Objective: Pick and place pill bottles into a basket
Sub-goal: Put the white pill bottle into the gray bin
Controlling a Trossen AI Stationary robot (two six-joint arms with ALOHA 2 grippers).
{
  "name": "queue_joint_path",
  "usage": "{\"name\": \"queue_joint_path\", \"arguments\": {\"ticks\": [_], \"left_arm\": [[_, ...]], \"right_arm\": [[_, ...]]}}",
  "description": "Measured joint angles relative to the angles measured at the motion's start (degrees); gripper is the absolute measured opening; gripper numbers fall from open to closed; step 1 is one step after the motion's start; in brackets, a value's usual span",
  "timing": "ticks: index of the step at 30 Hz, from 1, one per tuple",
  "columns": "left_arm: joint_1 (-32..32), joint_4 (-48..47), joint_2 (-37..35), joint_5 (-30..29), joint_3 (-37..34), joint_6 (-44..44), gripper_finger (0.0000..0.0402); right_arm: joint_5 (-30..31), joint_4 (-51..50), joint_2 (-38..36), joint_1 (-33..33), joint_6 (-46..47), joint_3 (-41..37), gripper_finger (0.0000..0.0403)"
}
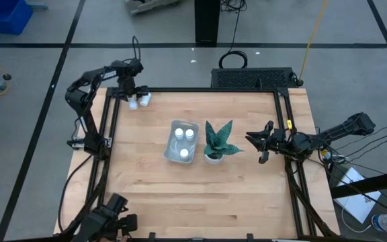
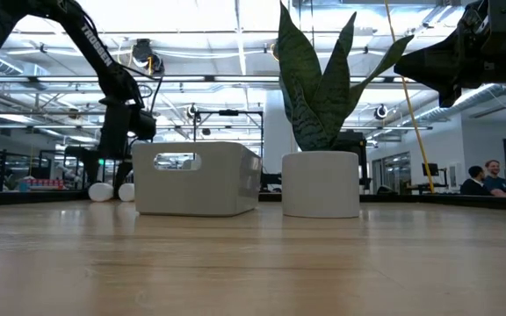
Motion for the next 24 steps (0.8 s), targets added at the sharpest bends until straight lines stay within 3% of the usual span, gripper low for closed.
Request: {"name": "queue_joint_path", "arguments": {"ticks": [8, 14, 24], "left_arm": [[-0.35, 3.35, 0.00, 0.76, -0.81, -1.99, 0.0228], [-0.35, 1.61, 1.58, 2.67, -0.54, -1.29, 0.0161], [-1.80, 0.84, -0.44, 2.92, -0.95, 0.92, 0.0161]], "right_arm": [[0.00, 0.00, 0.00, -0.01, 0.00, -0.01, 0.0071], [0.00, 0.00, -0.02, 0.00, 0.00, 0.00, 0.0071], [0.00, 0.00, 0.00, 0.00, 0.00, 0.00, 0.0071]]}}
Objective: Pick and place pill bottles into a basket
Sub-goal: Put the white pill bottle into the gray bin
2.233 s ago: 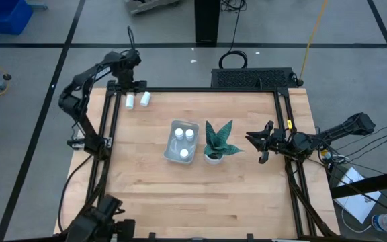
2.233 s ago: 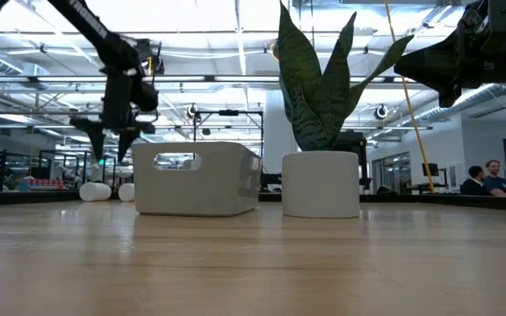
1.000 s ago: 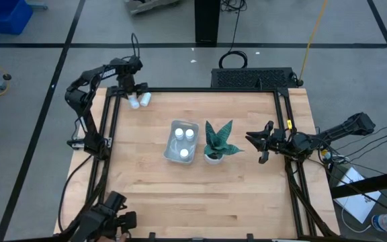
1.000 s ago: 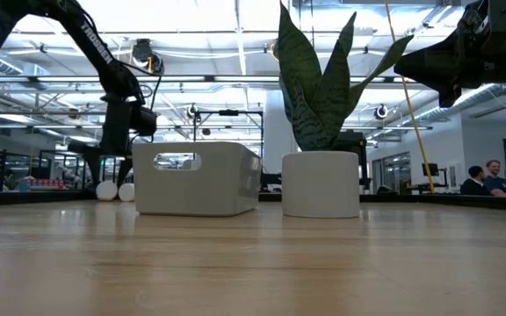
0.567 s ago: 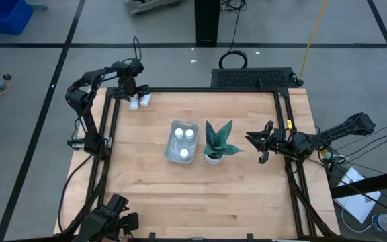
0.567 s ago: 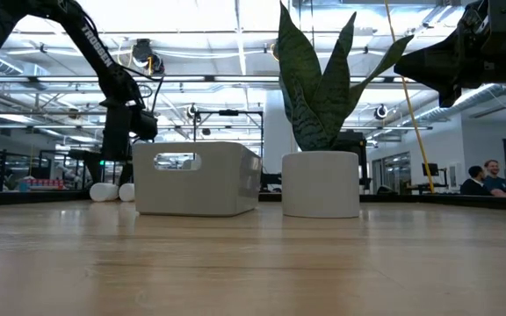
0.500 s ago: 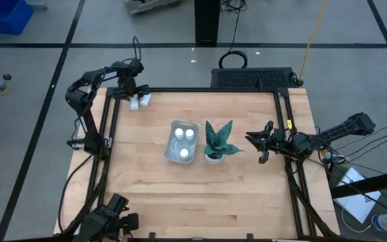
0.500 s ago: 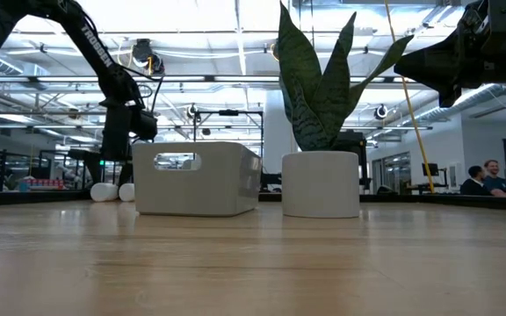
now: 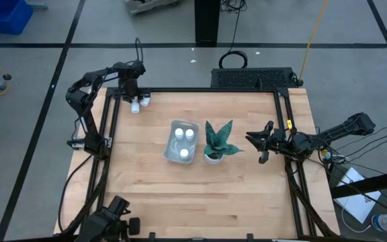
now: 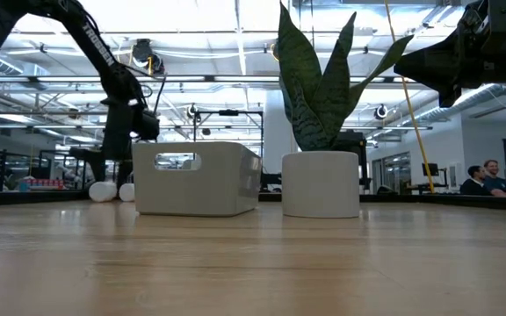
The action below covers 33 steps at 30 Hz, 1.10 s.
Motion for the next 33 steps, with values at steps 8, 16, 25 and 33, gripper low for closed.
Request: {"name": "queue_joint_path", "arguments": {"ticks": [8, 16, 25, 33], "left_arm": [[-3.27, -1.90, -7.17, 1.19, 0.04, -2.37, 0.0161], [-13.39, -0.88, -22.56, 0.16, 0.08, -7.93, 0.0161], [-35.81, -0.24, -42.47, -23.67, 0.10, -18.43, 0.0161], [-58.64, 0.62, -46.70, -45.96, -3.11, -22.78, 0.0161]], "right_arm": [[0.00, 0.00, 0.00, 0.00, -0.02, 0.00, 0.0071], [0.00, 0.00, -0.02, 0.00, 0.00, -0.02, 0.0071], [0.00, 0.00, -0.02, 0.00, 0.00, -0.01, 0.0071], [0.00, 0.00, -0.02, 0.00, 0.00, 0.00, 0.0071]]}}
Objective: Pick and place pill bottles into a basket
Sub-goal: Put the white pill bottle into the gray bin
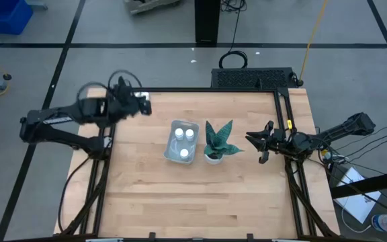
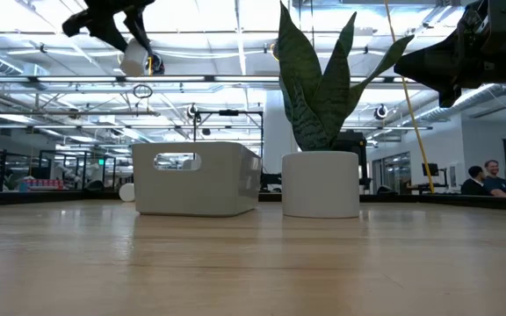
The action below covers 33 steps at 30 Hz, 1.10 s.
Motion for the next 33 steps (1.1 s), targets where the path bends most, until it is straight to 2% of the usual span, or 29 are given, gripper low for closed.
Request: {"name": "queue_joint_path", "arguments": {"ticks": [8, 13, 16, 20, 27, 33], "left_arm": [[-21.46, 3.49, 0.05, -17.71, -13.73, -15.68, 0.0161], [-30.85, 3.26, 0.07, -26.05, -23.80, -29.11, 0.0161], [-32.95, 3.82, 0.58, -26.95, -30.03, -36.03, 0.0160], [-33.80, 12.73, 2.38, -27.09, -38.71, -38.81, 0.0160], [-33.91, 30.37, 7.27, -27.05, -46.94, -29.11, 0.0161], [-33.54, 37.46, 13.53, -27.13, -49.25, -25.89, 0.0160]], "right_arm": [[0.00, 0.00, 0.02, -0.02, 0.00, 0.00, 0.0071], [0.00, 0.00, 0.02, 0.00, 0.00, 0.00, 0.0071], [0.00, 0.00, 0.01, -0.01, -0.01, 0.00, 0.0071], [0.00, 0.00, 0.00, -0.02, 0.00, 0.00, 0.0071], [0.00, 0.00, 0.01, -0.02, -0.01, 0.00, 0.0071], [0.00, 0.00, 0.01, -0.01, 0.00, -0.01, 0.0071]]}}
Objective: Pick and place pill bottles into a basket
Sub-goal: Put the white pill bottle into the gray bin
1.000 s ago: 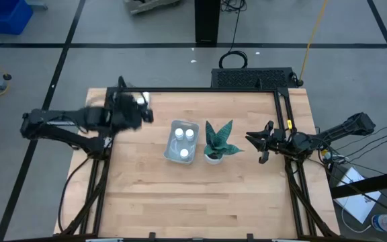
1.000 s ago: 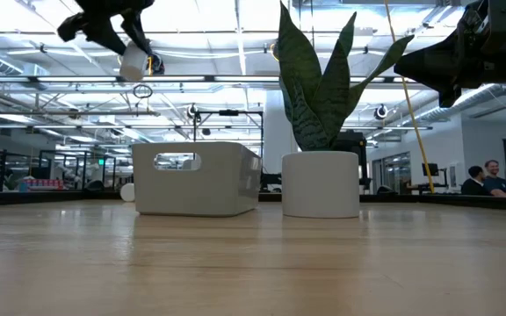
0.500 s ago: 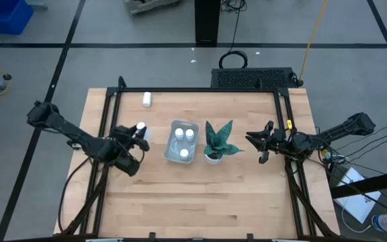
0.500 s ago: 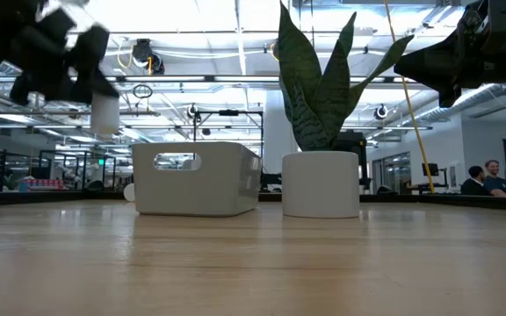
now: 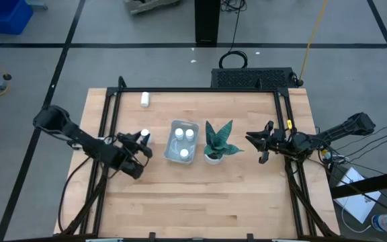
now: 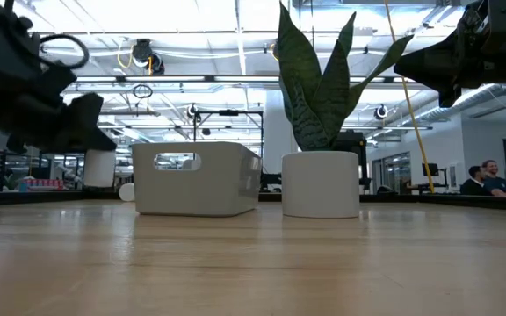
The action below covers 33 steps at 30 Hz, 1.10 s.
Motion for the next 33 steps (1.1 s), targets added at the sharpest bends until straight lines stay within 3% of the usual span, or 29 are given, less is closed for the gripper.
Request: {"name": "queue_joint_path", "arguments": {"ticks": [12, 20, 28, 33], "left_arm": [[0.00, 10.89, 13.68, 0.06, -0.13, -1.44, 0.0180], [-0.52, 15.12, 16.72, -0.59, -0.09, -1.52, 0.0163], [-0.52, 15.37, 16.70, 3.68, -0.13, -1.52, 0.0239], [-0.50, 16.54, 16.68, 5.05, -0.13, -1.74, 0.0262]], "right_arm": [[0.00, 0.00, 0.01, 0.01, 0.00, 0.00, 0.0071], [0.00, 0.00, -0.01, 0.00, 0.00, 0.01, 0.0071], [0.00, 0.00, -0.01, 0.01, 0.00, 0.01, 0.0071], [0.00, 0.00, 0.01, 0.01, 0.00, 0.01, 0.0071]]}}
